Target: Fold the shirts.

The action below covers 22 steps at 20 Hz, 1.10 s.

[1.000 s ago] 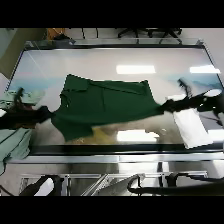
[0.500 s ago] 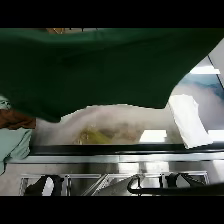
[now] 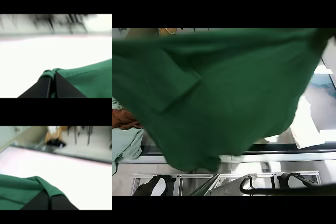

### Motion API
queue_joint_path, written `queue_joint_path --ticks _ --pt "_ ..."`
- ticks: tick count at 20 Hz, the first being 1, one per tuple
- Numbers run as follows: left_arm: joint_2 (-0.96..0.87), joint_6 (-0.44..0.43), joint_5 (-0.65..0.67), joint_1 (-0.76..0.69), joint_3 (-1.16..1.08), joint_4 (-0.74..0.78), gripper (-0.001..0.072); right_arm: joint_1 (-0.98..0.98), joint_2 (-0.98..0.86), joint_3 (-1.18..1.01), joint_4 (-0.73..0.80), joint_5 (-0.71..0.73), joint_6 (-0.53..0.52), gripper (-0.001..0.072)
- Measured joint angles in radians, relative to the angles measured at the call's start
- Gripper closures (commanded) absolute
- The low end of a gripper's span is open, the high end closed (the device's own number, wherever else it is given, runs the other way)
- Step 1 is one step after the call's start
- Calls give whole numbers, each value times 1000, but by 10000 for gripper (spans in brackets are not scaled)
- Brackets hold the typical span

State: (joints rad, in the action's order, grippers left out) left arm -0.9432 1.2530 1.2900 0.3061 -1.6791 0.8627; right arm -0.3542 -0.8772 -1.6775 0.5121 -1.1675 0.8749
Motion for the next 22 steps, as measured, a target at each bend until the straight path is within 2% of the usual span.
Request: queue_joint_path --ticks 3,6,10,13,17,22 --pt "-199 -12 -38 -123 116 64 690 40 -171 103 30 -8 3 697" --pt "-434 -12 -93 -186 153 124 691 63 -367 151 45 20 2 698" --pt "-747 31 -125 -214 18 153 691 72 -597 148 37 93 -2 699" --pt "-902 87 -124 -221 -154 159 692 73 -719 80 30 121 -3 699" --pt "-977 174 -58 -227 -311 191 692 71 -790 -33 59 118 -4 698" --pt "-923 251 63 -248 -232 288 692 56 -808 -114 190 11 31 698"
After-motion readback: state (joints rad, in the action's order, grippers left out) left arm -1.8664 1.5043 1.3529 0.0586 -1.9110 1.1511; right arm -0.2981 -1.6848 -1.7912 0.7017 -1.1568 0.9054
